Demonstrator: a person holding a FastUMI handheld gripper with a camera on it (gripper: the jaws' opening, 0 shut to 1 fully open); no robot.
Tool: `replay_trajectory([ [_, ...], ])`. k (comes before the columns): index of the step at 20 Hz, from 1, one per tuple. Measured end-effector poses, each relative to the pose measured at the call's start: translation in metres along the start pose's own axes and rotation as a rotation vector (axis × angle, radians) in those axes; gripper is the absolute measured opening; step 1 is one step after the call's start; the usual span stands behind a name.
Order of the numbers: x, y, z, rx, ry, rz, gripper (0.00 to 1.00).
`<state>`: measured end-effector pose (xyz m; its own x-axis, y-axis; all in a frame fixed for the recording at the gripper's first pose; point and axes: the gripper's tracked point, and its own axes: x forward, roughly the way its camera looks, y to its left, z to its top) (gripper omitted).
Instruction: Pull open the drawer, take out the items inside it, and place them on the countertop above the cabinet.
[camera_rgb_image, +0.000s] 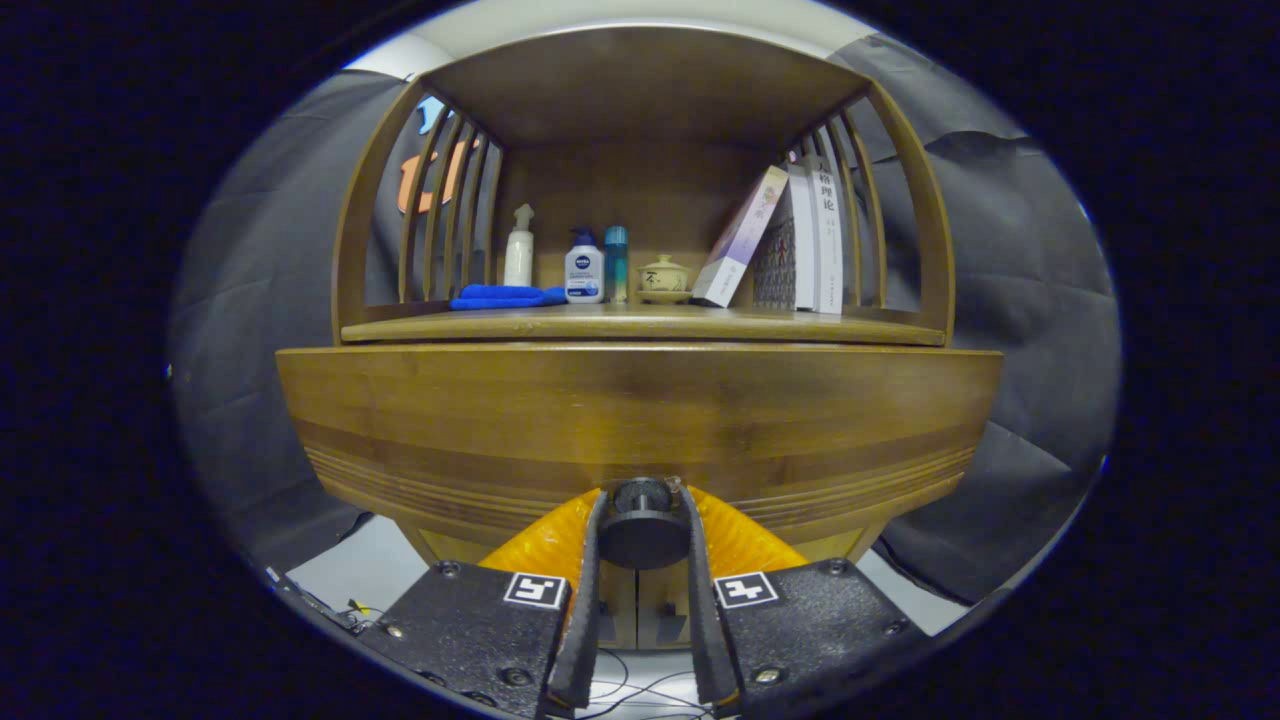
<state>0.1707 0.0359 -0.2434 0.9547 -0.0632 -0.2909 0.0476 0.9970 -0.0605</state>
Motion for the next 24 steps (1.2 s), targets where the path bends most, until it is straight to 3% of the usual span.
replay_trajectory([
  [24,-0.091,-0.003,-0.03,-0.036,0.005,0.035,0.41],
])
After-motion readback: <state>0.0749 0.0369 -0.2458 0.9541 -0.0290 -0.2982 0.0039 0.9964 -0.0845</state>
